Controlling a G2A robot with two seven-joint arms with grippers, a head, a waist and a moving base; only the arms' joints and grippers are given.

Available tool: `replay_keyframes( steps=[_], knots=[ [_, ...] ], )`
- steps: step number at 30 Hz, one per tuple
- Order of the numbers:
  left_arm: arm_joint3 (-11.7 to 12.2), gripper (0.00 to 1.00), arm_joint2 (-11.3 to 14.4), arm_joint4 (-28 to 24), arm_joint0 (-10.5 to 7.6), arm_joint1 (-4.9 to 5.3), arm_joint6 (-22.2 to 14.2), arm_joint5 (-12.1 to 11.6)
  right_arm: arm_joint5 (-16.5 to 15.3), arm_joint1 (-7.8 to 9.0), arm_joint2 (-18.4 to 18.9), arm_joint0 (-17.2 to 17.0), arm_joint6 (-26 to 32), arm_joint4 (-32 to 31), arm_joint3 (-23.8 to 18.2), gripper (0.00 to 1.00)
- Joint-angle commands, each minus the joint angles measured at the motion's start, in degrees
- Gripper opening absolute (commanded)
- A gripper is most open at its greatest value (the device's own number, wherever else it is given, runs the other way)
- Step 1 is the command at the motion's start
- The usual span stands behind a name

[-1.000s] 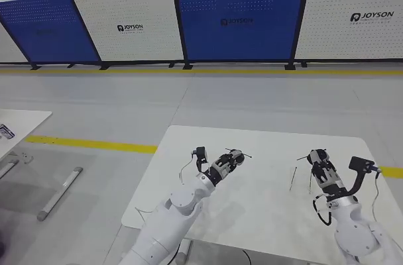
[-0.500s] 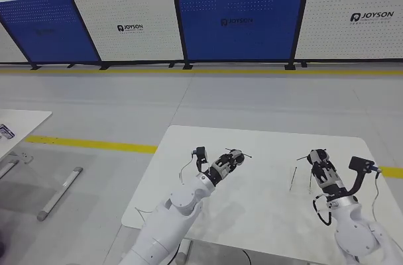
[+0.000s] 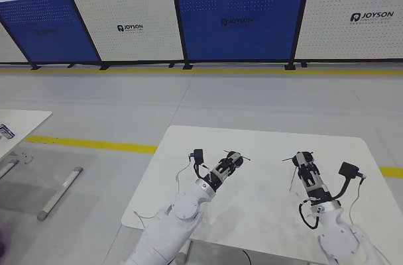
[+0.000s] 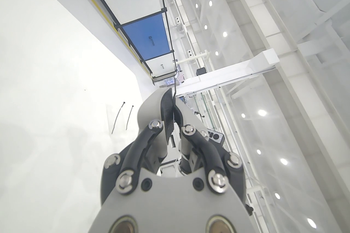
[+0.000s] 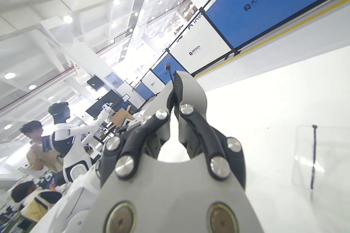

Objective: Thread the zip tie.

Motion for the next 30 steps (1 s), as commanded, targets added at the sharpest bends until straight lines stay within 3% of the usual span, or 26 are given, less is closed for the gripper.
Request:
replay_keyframes(
  steps=[1, 16, 18, 24, 30],
  knots=[
    [0.0, 0.00, 0.0, 0.0, 0.00, 0.00, 0.0, 0.0, 0.0, 0.00, 0.0, 0.0, 0.0, 0.0, 0.0, 0.00],
    [-0.3, 0.00, 0.4, 1.0, -0.01, -0.04, 1.2, 0.1, 0.8, -0.22, -0.1, 0.1, 0.2, 1.5, -0.4, 0.00],
    [-0.4, 0.00, 0.9, 3.6, -0.11, -0.10, 3.6, -0.1, 1.9, -0.73, -1.3, 0.0, -2.6, 1.0, -0.5, 0.00],
    [0.8, 0.00, 3.7, 6.6, -0.75, -0.66, 7.7, -0.3, 1.4, -2.29, -5.7, -0.9, -9.7, 0.3, 1.3, 0.00],
    [0.9, 0.00, 4.0, 6.8, -0.79, -0.70, 7.8, -0.2, 1.5, -2.45, -6.1, -0.8, -10.4, -0.3, 1.7, 0.00]
  ],
)
